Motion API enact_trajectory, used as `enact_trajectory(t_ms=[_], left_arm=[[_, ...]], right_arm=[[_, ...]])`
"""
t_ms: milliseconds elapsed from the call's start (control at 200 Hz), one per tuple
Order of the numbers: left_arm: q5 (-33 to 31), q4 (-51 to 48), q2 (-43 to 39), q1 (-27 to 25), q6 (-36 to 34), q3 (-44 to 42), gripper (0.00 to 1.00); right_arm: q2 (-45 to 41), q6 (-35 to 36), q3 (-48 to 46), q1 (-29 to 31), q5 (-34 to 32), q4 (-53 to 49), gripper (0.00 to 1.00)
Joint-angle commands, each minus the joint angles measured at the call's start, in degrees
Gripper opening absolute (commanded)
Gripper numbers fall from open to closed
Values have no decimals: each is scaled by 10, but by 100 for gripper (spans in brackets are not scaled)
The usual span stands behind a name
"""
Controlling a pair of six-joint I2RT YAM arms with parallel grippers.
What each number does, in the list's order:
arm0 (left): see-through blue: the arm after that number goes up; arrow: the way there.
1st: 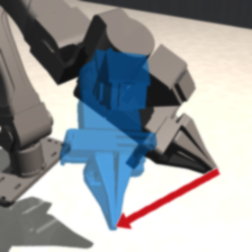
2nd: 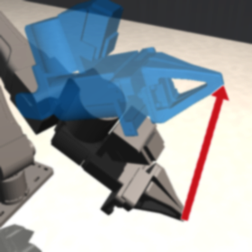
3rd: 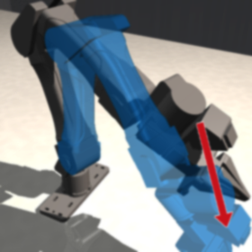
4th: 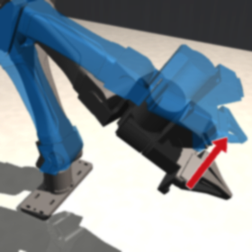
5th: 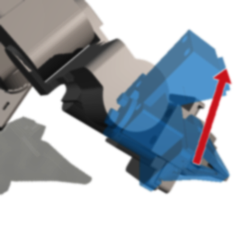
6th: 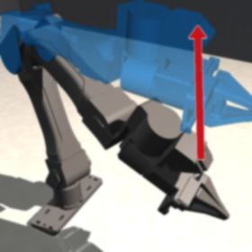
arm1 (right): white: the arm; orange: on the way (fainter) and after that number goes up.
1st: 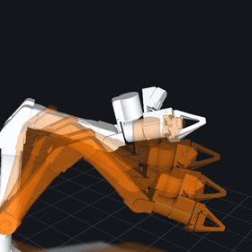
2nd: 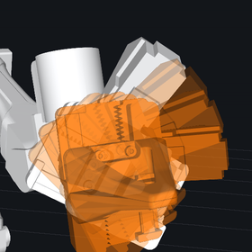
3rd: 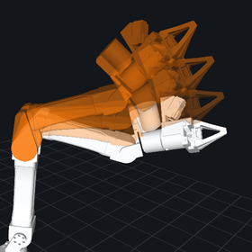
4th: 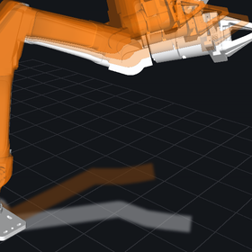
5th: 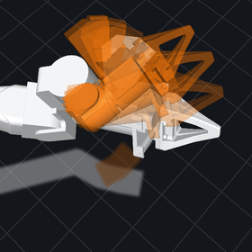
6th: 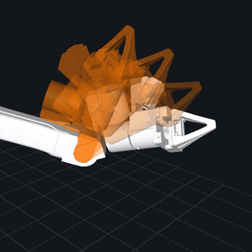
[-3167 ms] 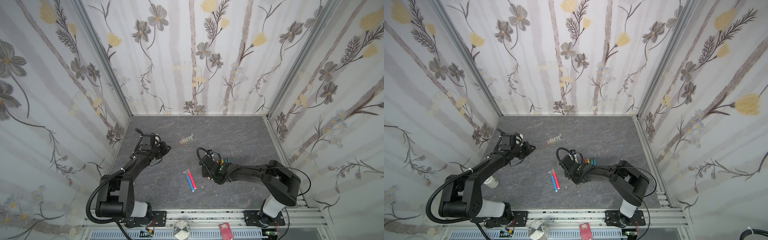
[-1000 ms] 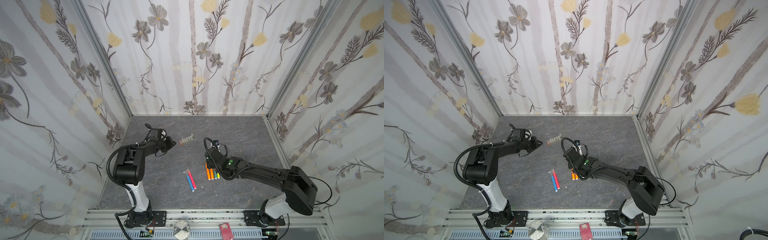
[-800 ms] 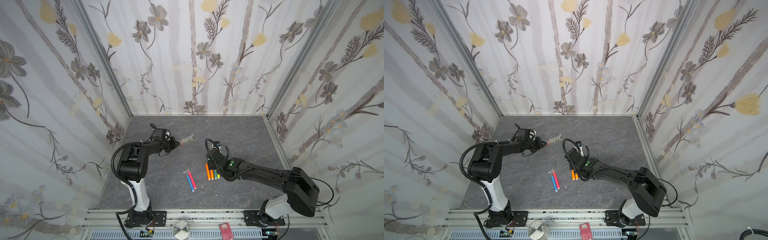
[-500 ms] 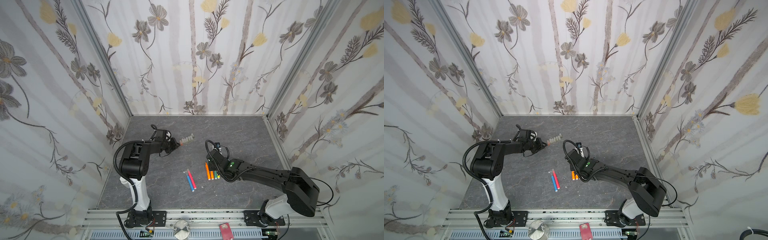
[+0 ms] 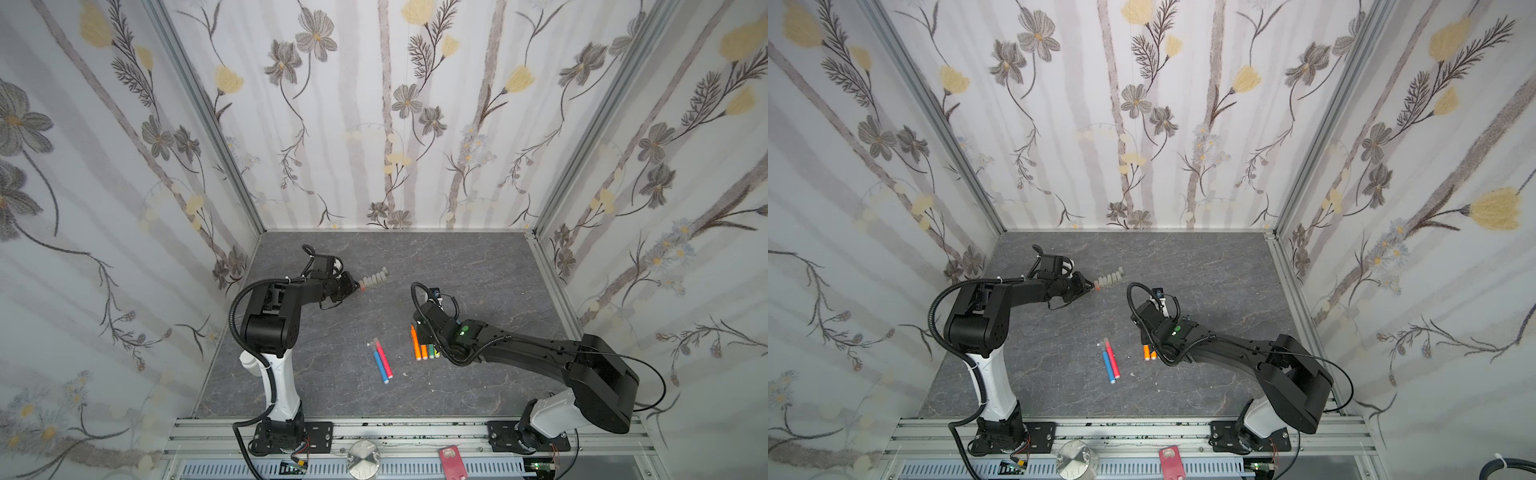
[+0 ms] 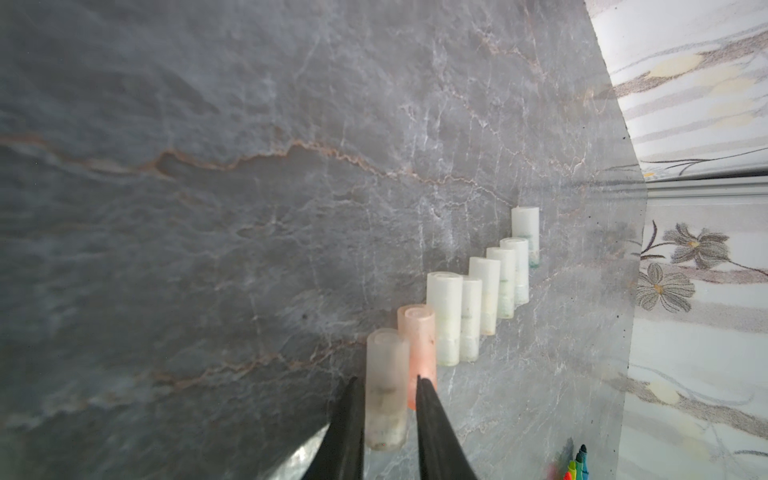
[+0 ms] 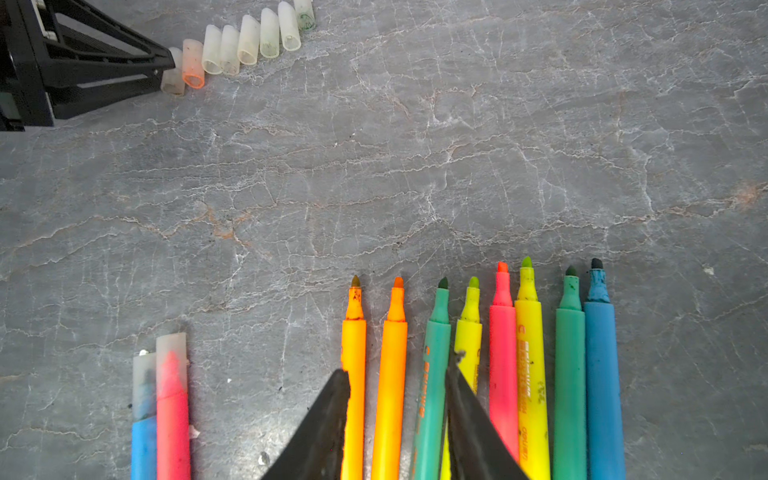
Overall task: Open the pen caps
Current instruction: 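Open the left gripper while the right gripper moves toward the capped pink marker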
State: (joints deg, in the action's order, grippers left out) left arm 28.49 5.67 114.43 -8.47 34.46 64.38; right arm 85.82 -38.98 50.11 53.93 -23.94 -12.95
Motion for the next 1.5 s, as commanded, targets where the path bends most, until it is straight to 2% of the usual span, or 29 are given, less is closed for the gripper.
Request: enact_trajectory(t_ms=[0,365,660,1099,1494], left_arm=[[-10,-10,2,0,-13,8,23],[-15,-25,-54,2,-14,-9,26],[-23,-51,-156,11,-16,-59,28],[-30,-108,-313,43,-43,-167,31],[-28,-107,-346,50,-39,-197,31]], right_arm=[[-3,-5,-2,1,0,11,39],[24,27,21,16,44,16,40],[105,48,85,61,89,-3,39],[158,39,137,115,120,-39,39],[211,37,162,125,134,-55,38]])
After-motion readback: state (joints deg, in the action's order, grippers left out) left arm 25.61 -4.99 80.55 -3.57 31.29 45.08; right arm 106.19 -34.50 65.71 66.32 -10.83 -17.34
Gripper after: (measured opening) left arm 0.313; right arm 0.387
